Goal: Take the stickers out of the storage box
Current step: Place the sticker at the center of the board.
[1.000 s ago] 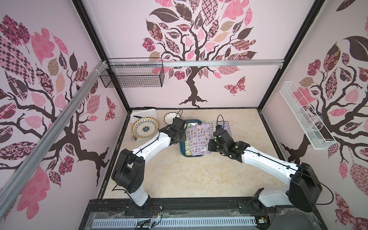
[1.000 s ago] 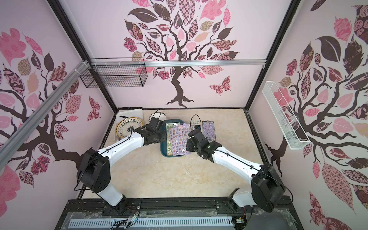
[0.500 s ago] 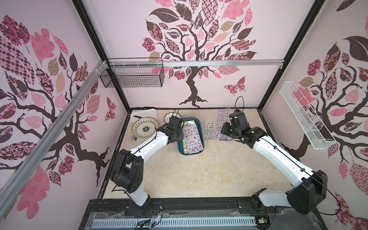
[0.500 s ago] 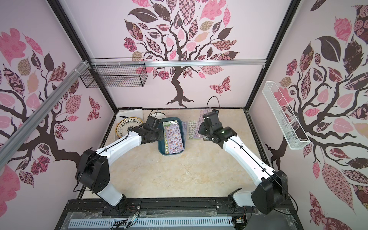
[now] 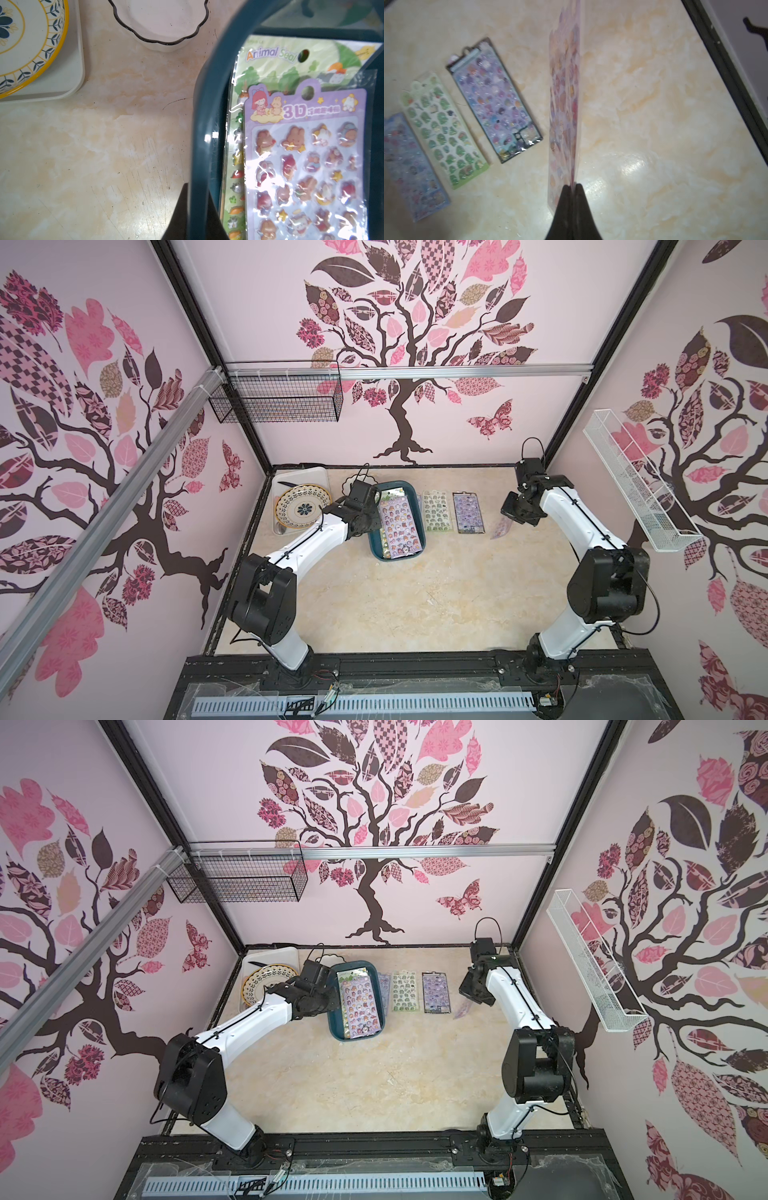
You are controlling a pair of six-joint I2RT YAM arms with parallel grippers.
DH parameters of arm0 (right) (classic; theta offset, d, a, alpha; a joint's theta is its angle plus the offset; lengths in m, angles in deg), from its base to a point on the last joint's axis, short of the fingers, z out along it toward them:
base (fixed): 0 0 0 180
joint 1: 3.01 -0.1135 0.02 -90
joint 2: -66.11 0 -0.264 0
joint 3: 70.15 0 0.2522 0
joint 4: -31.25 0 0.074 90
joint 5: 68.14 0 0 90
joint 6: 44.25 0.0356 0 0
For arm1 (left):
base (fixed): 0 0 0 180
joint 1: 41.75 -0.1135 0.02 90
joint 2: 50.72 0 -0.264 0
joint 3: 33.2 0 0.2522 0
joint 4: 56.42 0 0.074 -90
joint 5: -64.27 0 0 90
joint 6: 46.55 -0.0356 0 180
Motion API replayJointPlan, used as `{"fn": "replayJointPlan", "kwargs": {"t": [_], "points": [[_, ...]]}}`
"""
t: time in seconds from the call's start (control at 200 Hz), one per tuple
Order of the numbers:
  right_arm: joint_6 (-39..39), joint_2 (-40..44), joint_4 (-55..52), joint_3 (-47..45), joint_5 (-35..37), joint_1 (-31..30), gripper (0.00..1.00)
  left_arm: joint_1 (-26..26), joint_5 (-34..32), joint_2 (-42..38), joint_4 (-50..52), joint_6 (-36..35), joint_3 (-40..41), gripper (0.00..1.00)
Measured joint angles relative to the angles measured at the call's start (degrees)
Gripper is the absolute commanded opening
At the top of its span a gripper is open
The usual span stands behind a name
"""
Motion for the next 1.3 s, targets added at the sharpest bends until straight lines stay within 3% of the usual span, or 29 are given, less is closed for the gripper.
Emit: {"fn": "replayJointPlan", "kwargs": {"t": [0.225,0.465,0.645,1.03,1.136,1.301], "points": [[-0.02,0.02,2.47,-11.78,-3.34,1.18,0.00,0.00,0.83,-0.20,-0.04,0.20,0.02,0.00],[1.57,2.23,6.43,-21.33,-0.11,1.99,0.05,0.00,1.27,-0.20,-0.04,0.22,0.02,0.00],[2.29,1.92,7.56,-21.31,3.65,3.15,0.19,0.00,1.25,-0.20,-0.04,0.22,0.02,0.00],[4.37,-2.60,7.93,-17.42,9.66,4.79,0.39,0.00,1.49,-0.20,-0.07,0.24,0.02,0.00],[6.71,2.45,10.82,-21.33,6.93,5.40,0.40,0.00,1.73,-0.20,-0.07,0.33,0.02,0.00],[14.82,18.75,17.62,-34.60,-4.31,5.16,0.39,0.00,2.08,-0.20,-0.09,0.63,0.07,0.00]]}}
